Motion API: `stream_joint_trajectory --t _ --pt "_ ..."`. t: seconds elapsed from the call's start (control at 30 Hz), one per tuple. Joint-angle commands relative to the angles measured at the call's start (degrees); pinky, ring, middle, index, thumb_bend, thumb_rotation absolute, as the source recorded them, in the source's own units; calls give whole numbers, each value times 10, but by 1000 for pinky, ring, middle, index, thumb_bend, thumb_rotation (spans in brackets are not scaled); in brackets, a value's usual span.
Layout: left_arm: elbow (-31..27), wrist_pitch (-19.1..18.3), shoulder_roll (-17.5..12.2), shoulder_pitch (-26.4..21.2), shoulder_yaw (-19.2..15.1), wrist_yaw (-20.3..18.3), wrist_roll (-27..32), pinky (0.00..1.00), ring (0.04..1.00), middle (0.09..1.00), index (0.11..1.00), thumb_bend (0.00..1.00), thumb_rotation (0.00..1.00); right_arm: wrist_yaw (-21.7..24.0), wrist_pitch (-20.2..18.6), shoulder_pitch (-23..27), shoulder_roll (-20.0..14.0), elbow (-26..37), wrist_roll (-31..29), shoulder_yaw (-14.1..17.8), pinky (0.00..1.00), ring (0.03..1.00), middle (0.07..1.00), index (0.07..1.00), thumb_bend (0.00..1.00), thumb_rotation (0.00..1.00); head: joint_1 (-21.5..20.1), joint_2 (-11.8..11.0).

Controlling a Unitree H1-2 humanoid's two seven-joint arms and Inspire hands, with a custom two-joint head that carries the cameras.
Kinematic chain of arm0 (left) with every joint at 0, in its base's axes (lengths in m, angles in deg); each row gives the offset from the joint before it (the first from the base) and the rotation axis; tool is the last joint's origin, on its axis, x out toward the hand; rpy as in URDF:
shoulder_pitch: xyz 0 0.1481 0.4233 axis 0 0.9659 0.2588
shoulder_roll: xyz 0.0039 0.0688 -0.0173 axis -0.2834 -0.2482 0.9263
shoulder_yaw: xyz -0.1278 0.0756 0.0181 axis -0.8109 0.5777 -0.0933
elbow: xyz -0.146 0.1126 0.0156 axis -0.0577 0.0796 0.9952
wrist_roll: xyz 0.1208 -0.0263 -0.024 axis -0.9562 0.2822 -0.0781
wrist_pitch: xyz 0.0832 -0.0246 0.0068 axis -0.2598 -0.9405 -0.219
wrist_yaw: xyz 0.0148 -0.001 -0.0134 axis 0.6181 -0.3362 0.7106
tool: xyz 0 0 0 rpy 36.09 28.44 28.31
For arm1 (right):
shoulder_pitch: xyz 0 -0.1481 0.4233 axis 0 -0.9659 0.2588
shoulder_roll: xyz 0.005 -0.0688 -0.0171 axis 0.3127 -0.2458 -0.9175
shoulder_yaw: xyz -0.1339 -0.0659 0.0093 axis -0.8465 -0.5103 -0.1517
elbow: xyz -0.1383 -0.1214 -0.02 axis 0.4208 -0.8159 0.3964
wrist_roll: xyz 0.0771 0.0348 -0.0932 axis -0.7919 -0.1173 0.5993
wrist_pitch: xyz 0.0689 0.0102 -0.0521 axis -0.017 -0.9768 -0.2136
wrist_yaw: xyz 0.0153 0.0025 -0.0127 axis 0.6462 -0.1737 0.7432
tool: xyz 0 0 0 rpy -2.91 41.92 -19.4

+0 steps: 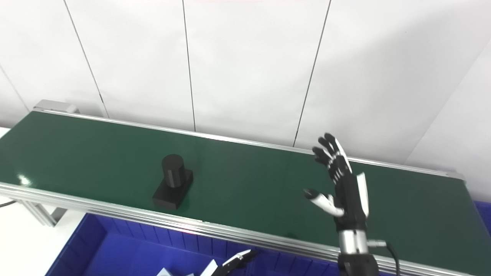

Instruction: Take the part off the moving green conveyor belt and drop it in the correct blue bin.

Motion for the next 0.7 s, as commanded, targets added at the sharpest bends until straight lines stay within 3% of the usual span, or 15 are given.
stream_joint_trajectory --t 0.0,0.27,0.43,0.5,0.67 --pt "-5 19 9 -17 4 15 -8 856 882 897 871 917 914 5 19 28 3 -9 6 1 789 833 898 921 1000 467 0 1" --pt "-3 19 13 -19 15 28 -9 860 877 891 868 919 901 34 19 94 6 -114 3 -1 786 879 949 945 1000 308 12 2" --pt "-4 19 14 -20 21 30 -13 853 876 894 874 929 899 38 19 134 9 -190 17 -10 756 854 943 930 1000 260 18 4" --pt "-4 19 15 -21 24 34 -12 847 873 891 871 927 889 30 19 146 10 -212 27 -17 725 823 925 914 1000 222 20 4" --pt "-4 19 16 -21 35 43 -14 842 872 888 866 930 888 -39 19 166 14 -255 86 -50 627 762 887 880 1000 149 27 5"
